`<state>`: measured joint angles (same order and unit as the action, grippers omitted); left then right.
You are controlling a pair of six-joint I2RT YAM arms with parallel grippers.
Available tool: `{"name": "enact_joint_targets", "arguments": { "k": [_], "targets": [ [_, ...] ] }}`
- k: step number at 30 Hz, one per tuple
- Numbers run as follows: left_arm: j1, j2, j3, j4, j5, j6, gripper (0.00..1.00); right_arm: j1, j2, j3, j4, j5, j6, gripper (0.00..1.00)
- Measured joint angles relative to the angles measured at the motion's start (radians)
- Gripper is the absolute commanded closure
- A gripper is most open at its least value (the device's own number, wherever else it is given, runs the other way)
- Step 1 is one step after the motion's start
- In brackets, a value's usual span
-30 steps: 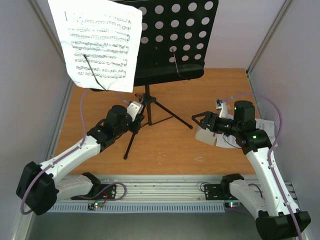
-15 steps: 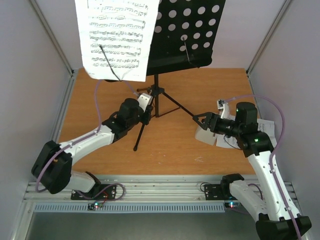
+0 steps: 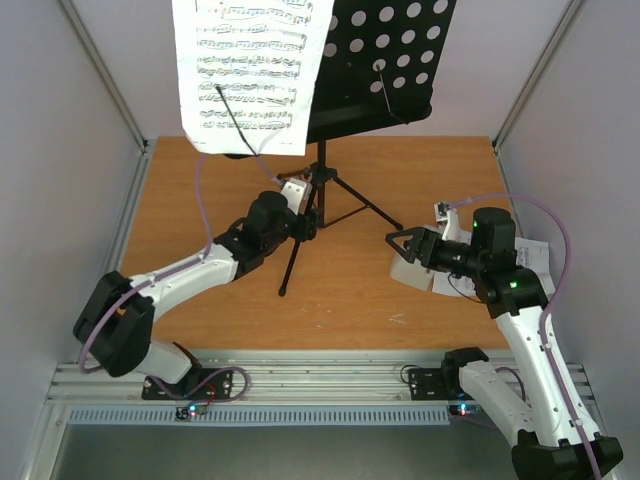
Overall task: Pack up the instrument practice props
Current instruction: Adjust the music stand at the center of the board.
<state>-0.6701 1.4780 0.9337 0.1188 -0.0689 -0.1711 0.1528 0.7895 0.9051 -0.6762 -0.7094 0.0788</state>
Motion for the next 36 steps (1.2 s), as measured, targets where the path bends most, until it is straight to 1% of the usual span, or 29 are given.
{"name": "enact_joint_targets", "arguments": {
  "k": [2,7,12,14,16,20,23,27,33,36],
  "targets": [
    [0.0,-0.037,-0.021,0.002,-0.018,-0.002,0.16,0.0,0.0,-0.001,0.012,-0.006,0.01,0.17],
    [0.004,-0.175,-0.084,-0.011,-0.071,-0.006,0.13,0.0,-0.001,0.003,0.034,-0.022,0.026,0.17],
    [0.019,-0.327,-0.15,-0.063,-0.119,-0.025,0.08,0.016,0.028,0.049,0.034,-0.023,0.026,0.23],
    [0.036,-0.406,-0.193,-0.087,-0.129,-0.051,0.08,0.05,0.058,0.087,0.033,-0.016,0.022,0.23],
    [0.071,-0.494,-0.232,-0.126,-0.134,-0.083,0.08,0.114,0.104,0.143,0.032,0.002,0.012,0.24],
    [0.148,-0.634,-0.242,-0.224,-0.124,-0.122,0.08,0.235,0.187,0.229,0.038,0.05,-0.01,0.25],
    [0.2,-0.699,-0.189,-0.332,-0.071,-0.14,0.08,0.315,0.245,0.287,0.037,0.09,-0.027,0.25],
    [0.233,-0.731,-0.046,-0.466,0.024,-0.142,0.12,0.391,0.299,0.372,0.035,0.131,-0.05,0.27],
    [0.237,-0.773,0.163,-0.627,0.16,-0.142,0.21,0.419,0.338,0.532,0.037,0.152,-0.076,0.3],
    [0.237,-0.777,0.27,-0.697,0.234,-0.156,0.22,0.419,0.365,0.606,0.046,0.154,-0.076,0.31]
  ]
}}
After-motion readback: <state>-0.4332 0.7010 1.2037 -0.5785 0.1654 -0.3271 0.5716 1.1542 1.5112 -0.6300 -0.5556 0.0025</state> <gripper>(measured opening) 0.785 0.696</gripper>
